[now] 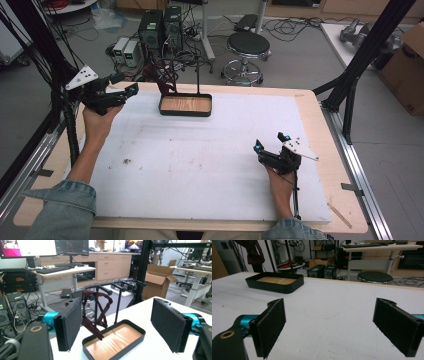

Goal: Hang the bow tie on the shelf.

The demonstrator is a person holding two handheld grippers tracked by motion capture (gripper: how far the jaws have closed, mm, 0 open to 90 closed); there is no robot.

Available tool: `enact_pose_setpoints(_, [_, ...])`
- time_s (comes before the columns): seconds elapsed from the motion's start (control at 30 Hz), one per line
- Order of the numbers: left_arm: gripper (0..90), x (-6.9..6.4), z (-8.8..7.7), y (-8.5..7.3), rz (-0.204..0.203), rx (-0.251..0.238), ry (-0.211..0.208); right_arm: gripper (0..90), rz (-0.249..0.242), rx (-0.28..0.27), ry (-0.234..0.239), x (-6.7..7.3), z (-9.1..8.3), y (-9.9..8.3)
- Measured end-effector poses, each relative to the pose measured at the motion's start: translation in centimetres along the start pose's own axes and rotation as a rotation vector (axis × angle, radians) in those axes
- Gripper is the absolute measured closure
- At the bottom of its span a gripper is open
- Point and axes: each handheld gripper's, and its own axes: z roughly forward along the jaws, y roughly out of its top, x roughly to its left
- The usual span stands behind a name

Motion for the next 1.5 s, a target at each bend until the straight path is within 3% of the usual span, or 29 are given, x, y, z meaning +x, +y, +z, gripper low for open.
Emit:
enact_pose_setpoints(0.23, [20.9, -0.7, -1.7, -1.0, 0.009, 0.008, -0.012, 10.4, -0.008, 0.001, -0.005, 0.1, 0.0, 0.0])
enact_pose_setpoints(0.57, [19.8, -2.7, -4.2, -4.5, 0.034, 0.031, -0.027, 10.3, -0.012, 0.0, -0.006, 0.1, 0.0, 0.0])
enact_pose_setpoints(0.67, [19.8, -3.5, -4.7, -5.7, 0.048, 0.052, -0.014, 10.3, -0.012, 0.0, -0.006, 0.1, 0.0, 0.0])
enact_pose_setpoints(0.97, [19.3, -4.9, -6.2, -8.9, 0.023, 0.076, 0.0, 10.3, -0.009, 0.003, -0.005, 0.1, 0.0, 0.0])
enact_pose_setpoints(1.3, [19.3, -5.4, -8.0, -10.9, 0.014, 0.098, 0.045, 10.3, -0.009, 0.004, -0.005, 0.1, 0.0, 0.0])
enact_pose_setpoints(1.5, [19.3, -5.5, -8.6, -11.4, 0.004, 0.106, 0.058, 10.3, -0.008, 0.005, -0.003, 0.1, 0.0, 0.0])
